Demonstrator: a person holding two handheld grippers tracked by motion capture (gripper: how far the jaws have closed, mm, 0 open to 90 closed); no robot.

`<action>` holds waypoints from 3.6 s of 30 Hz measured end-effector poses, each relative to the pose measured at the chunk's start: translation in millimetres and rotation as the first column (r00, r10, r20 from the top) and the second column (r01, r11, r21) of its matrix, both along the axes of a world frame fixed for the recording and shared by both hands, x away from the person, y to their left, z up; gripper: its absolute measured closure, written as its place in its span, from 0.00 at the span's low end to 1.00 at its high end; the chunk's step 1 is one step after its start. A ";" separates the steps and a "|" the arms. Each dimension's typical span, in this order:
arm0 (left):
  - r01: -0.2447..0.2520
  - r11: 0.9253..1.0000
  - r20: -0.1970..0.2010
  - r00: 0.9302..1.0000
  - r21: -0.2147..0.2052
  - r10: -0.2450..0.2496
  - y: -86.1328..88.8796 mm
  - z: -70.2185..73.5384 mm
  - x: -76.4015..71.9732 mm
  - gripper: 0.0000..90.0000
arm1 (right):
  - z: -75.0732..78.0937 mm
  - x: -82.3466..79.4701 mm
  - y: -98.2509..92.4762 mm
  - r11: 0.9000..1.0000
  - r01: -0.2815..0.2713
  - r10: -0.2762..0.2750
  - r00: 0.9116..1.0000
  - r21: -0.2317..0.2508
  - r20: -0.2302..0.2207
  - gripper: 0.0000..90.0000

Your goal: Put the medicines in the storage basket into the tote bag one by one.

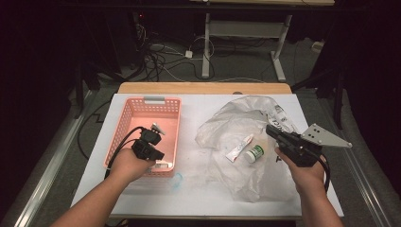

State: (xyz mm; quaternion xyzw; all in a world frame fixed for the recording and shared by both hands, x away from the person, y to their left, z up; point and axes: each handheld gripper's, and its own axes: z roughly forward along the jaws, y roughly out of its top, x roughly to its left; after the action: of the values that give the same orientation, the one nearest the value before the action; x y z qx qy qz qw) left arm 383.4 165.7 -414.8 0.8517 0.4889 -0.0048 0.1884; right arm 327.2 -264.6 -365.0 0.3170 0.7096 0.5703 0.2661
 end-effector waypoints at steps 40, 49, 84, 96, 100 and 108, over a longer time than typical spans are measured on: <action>0.057 0.998 0.111 0.992 -0.013 -0.056 20.7 5.1 24.5 0.60 | -0.1 -0.3 2.9 1.000 -0.007 0.007 1.000 -0.006 0.004 1.00; 0.138 0.989 0.069 0.988 0.048 -0.141 10.9 -17.9 43.7 0.39 | -2.0 1.2 3.0 1.000 -0.009 0.009 1.000 -0.009 -0.006 1.00; 0.064 0.996 0.114 0.992 -0.064 -0.057 11.8 -2.3 34.1 0.64 | -3.2 1.6 3.9 1.000 -0.012 0.012 1.000 -0.007 -0.011 1.00; 0.045 0.989 0.264 0.964 -0.139 -0.007 12.8 12.7 1.4 0.64 | -3.4 1.1 5.0 1.000 -0.015 0.015 1.000 -0.014 -0.007 1.00; 0.050 0.982 0.310 0.951 -0.180 0.008 13.1 19.9 -8.9 0.64 | -3.8 1.4 4.8 1.000 -0.014 0.014 1.000 -0.014 -0.011 1.00; 0.110 0.959 0.383 0.924 -0.260 -0.003 0.4 29.9 -33.7 0.64 | -3.1 0.5 5.1 1.000 -0.013 0.013 1.000 -0.011 -0.007 1.00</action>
State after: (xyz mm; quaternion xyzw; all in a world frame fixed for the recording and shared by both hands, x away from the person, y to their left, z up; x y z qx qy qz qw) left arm 349.7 166.1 -384.8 0.8156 0.4128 0.0857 0.3962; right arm 327.8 -259.5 -368.1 0.3127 0.7158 0.5670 0.2615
